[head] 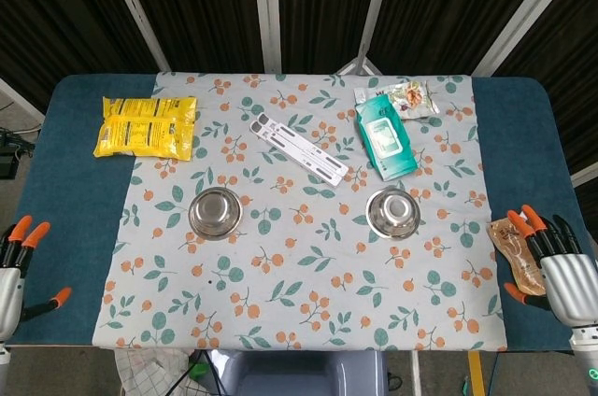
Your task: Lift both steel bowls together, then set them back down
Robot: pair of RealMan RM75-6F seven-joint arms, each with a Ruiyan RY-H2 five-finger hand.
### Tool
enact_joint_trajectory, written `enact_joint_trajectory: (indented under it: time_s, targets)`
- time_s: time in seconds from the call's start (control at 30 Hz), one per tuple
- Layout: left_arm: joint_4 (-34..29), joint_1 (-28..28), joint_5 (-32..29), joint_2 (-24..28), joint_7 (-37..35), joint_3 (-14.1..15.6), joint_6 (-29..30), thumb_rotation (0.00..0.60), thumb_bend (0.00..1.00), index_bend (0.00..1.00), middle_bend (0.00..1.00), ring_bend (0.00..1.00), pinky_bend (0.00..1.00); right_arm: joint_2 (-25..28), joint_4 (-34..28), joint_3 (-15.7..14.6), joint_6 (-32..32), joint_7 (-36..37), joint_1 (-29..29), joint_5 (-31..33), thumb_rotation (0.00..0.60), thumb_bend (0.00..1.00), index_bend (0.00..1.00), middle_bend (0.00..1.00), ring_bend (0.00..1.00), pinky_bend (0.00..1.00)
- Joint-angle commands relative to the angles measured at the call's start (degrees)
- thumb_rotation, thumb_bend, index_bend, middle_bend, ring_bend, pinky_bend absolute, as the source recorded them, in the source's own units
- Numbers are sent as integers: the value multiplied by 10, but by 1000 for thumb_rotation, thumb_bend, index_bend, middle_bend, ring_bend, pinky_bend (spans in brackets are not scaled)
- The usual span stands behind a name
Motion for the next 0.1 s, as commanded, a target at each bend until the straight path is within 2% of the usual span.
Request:
enact_joint_trajectory:
  time_s: [0.03, 0.1]
  targets:
    - [0, 9, 4, 3, -9, -5, 5, 600, 0, 148, 0, 0, 110, 17, -32, -11, -2, -27, -14, 2, 600, 45, 108, 14, 108, 0]
    - [1, 12, 1, 4, -12, -11, 6, 600, 0, 148, 0, 0, 110, 18, -39, -11, -4, -34, -15, 3, 600, 45, 108, 14, 108, 0]
